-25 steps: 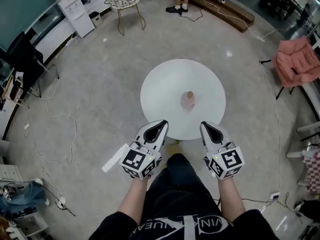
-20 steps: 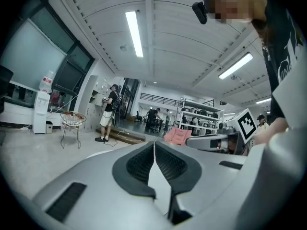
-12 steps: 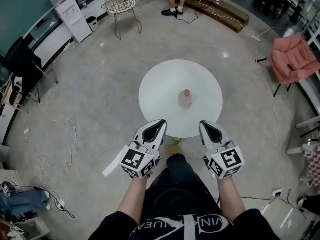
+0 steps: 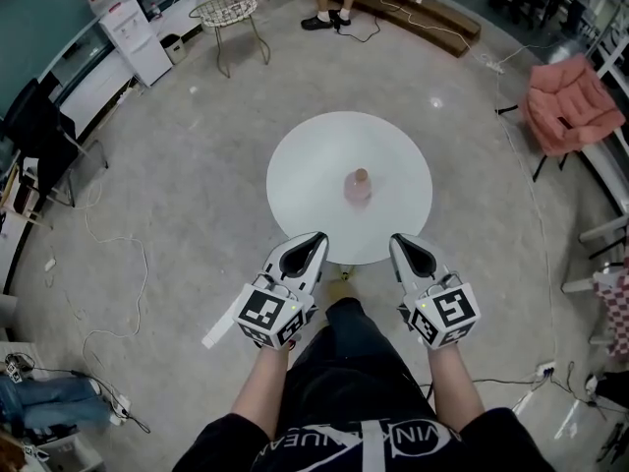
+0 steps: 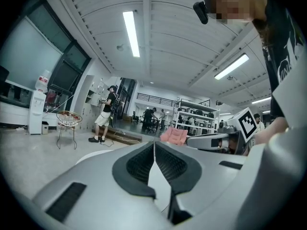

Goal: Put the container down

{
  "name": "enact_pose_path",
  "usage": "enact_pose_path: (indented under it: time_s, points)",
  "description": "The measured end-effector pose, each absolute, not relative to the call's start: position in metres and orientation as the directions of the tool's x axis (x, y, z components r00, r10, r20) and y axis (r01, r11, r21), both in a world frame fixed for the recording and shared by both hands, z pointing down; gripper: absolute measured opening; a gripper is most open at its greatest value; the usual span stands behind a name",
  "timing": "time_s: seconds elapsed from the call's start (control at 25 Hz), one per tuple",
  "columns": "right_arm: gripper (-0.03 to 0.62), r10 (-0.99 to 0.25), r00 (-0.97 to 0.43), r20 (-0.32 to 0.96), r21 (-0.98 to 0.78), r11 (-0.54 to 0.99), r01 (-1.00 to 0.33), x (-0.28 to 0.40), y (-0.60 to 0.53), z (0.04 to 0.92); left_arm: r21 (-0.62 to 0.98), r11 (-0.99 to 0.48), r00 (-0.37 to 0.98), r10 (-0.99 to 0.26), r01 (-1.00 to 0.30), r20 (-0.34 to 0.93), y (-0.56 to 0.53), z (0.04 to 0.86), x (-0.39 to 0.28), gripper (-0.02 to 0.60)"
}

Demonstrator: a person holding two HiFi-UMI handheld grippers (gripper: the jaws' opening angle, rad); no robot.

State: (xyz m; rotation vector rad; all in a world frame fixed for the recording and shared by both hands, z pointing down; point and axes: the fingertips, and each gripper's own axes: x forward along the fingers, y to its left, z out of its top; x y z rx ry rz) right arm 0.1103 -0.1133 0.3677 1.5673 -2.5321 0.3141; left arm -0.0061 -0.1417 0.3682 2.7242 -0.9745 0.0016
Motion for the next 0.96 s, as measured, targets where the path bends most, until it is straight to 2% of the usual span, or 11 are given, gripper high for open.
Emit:
enact_pose_path:
  time_s: [0.96]
  points:
    - [0.006,-0.847,-0.462,0.263,-0.113,0.448,-0.887,0.103,-0.116,0.389,0.254,-0.745,0.783,-0.614,-0.616,0.098,-0.148,0.389,-0.009,0.015]
